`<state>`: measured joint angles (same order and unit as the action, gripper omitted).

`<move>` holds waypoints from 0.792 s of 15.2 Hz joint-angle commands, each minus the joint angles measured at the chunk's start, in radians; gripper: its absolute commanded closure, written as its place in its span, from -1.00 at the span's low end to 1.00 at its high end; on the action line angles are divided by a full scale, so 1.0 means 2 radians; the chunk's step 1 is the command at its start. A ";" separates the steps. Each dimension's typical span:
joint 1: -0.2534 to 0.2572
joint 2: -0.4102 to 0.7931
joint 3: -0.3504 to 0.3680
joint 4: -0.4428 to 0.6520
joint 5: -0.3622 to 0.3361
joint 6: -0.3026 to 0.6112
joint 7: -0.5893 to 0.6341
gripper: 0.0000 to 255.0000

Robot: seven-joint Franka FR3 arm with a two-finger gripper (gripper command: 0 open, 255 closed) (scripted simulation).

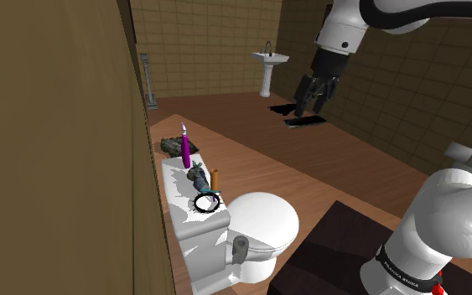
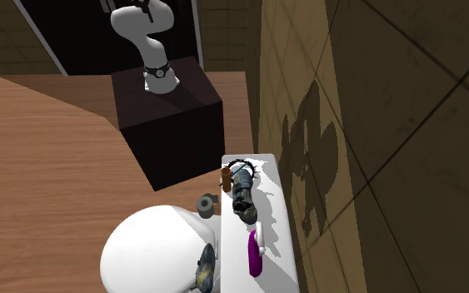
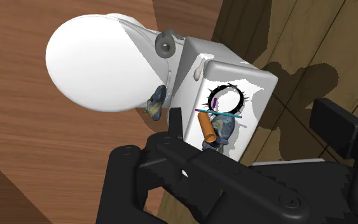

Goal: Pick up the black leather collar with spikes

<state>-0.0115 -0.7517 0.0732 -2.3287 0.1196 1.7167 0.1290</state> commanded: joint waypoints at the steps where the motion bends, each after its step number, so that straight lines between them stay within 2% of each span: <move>1: 0.000 0.000 0.000 0.000 0.000 0.000 0.000 -1.00; 12: -0.006 0.137 0.029 -0.053 0.021 0.183 0.034 -1.00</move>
<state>-0.0235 -0.5083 0.1257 -2.4218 0.1580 2.0385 0.1916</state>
